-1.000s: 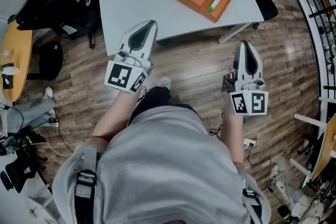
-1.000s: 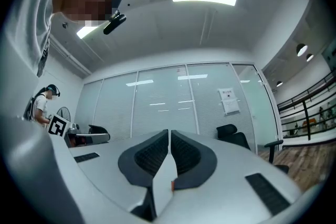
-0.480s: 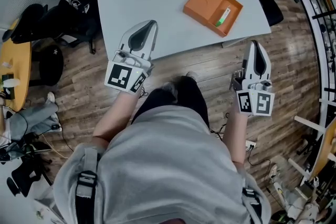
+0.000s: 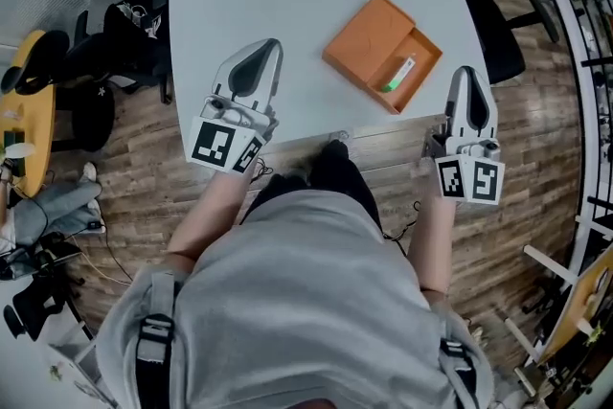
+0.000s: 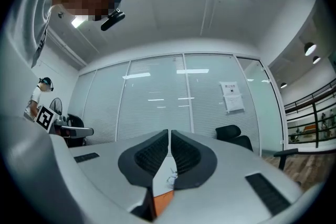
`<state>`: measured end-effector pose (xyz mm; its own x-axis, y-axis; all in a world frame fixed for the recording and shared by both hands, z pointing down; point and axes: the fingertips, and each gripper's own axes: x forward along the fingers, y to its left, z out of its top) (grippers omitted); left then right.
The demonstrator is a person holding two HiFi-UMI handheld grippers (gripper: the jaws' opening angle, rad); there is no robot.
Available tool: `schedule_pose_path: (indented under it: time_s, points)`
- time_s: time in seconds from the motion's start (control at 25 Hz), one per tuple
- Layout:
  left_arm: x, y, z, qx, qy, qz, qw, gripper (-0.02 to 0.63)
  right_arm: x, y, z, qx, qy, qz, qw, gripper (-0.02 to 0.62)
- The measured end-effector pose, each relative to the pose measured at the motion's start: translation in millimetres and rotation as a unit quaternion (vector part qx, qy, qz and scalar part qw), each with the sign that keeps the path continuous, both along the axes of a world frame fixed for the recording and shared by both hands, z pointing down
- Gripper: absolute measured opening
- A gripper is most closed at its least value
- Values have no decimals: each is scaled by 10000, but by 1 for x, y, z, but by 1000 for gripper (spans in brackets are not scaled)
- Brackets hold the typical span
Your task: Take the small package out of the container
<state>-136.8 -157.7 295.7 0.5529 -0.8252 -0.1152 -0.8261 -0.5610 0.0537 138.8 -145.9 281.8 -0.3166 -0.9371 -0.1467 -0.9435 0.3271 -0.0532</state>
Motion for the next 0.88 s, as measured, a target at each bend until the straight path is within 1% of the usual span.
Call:
schedule_pose_path:
  time_s: [0.12,0.24,0.4,0.56,0.72,0.88]
  points:
    - [20,-36,-7,120,-9,-158,9998,20,24,-48,-13,134,58,-137,9998,51]
    - [39,-66,-9,132,80,-307,9994,19,39,-85,-11,113,73,-297,9995,51]
    - [56,-91,-9,115,119,-399,9991,18,48,-116,-1,27,60,-441,9990,51]
    - [63,-107,-1,34,47,-448,9990,20,46,-133,14,-172,-6,-553,9983,51]
    - [68,-124,11,-69,-10,-340,9994,20,37,-145,22,-253,33,-609,9978,51]
    - [86,-132,29,-311,-130,28,9994,20,32,-149,24,-330,-18,-524,9981,51]
